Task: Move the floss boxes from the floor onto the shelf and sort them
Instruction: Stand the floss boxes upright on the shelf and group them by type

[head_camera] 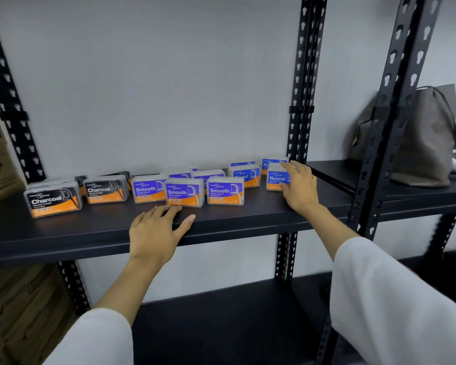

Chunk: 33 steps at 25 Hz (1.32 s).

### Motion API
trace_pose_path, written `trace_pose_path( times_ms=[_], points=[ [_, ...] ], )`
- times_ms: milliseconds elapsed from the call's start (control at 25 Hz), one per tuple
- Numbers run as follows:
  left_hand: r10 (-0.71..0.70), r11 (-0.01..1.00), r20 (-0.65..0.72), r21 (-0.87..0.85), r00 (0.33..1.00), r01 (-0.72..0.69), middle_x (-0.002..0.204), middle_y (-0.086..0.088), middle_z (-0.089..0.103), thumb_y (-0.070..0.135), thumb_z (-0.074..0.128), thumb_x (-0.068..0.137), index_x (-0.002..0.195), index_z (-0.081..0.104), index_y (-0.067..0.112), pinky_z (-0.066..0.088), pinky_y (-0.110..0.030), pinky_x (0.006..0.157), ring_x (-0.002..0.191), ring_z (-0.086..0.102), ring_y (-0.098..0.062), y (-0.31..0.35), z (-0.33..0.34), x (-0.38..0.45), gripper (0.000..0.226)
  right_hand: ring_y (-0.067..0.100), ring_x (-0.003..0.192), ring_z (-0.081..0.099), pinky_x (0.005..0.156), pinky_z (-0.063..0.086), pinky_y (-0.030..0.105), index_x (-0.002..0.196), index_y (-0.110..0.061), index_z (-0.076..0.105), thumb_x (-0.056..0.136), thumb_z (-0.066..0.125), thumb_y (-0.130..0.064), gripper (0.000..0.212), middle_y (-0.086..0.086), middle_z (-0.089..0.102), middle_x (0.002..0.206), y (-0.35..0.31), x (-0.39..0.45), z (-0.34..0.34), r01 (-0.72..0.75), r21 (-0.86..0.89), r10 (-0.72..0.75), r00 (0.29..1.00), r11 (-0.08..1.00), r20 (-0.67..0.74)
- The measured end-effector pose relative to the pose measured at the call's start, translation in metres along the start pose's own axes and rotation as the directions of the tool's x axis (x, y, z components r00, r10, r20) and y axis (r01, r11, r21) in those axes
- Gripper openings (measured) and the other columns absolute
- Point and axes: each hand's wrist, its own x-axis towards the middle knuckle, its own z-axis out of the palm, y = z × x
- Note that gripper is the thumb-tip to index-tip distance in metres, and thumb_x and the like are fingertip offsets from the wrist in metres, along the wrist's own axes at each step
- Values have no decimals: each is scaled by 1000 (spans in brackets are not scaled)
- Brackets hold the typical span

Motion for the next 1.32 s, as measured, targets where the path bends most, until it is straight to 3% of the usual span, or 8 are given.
trace_pose_path(
  times_ms=[160,280,480,640,880,1080,1320],
  points=[
    [7,1000,60,-4,998,-7,137,1,55,66,19,90,135,50,27,36,-41,107,128,49,-21,0,-2,0,67,27,130,36,104,36,38,137,-8,44,89,62,-14,52,13,43,141,-7,-24,-13,18,126,-11,998,992,-56],
    [19,994,164,-108,986,-1,140,-1,50,63,27,93,135,48,25,33,-44,109,131,45,-23,-3,-10,2,61,26,122,43,99,42,36,130,-9,49,90,59,-13,41,12,48,132,-22,-44,-28,28,190,-27,1000,981,-7],
    [-5,970,39,-243,999,14,124,-3,58,46,47,95,112,64,21,45,-41,89,115,51,-26,1,-50,-19,35,21,104,58,90,48,33,116,-14,59,92,57,-15,24,8,62,115,-48,-71,-60,27,268,-106,952,963,287],
    [38,971,165,-239,986,3,119,-1,59,41,49,95,109,63,24,44,-37,82,108,56,-23,-1,-79,-50,26,23,109,59,90,46,28,120,-10,58,91,61,-17,30,12,63,119,-76,-102,-82,41,226,-157,839,973,522],
    [16,984,492,-160,870,72,124,-2,59,40,49,93,110,61,27,46,-40,93,112,55,-25,-26,-69,-103,24,19,103,56,92,44,28,120,-14,59,91,61,-24,31,7,60,117,-104,-157,-80,75,165,-169,708,983,685],
    [-16,977,626,-157,780,145,121,0,57,38,49,92,100,60,32,48,-42,95,104,57,-23,-50,-19,-155,16,20,98,55,93,43,29,120,-14,59,92,59,-25,30,10,62,116,-104,-211,-26,74,162,-173,626,984,761],
    [-45,957,749,-158,661,245,118,3,60,40,50,92,104,64,29,47,-42,95,103,59,-21,-71,68,-209,21,23,105,57,95,48,36,117,-16,59,93,58,-25,26,6,58,120,-88,-276,79,42,158,-158,489,987,858]
  ],
)
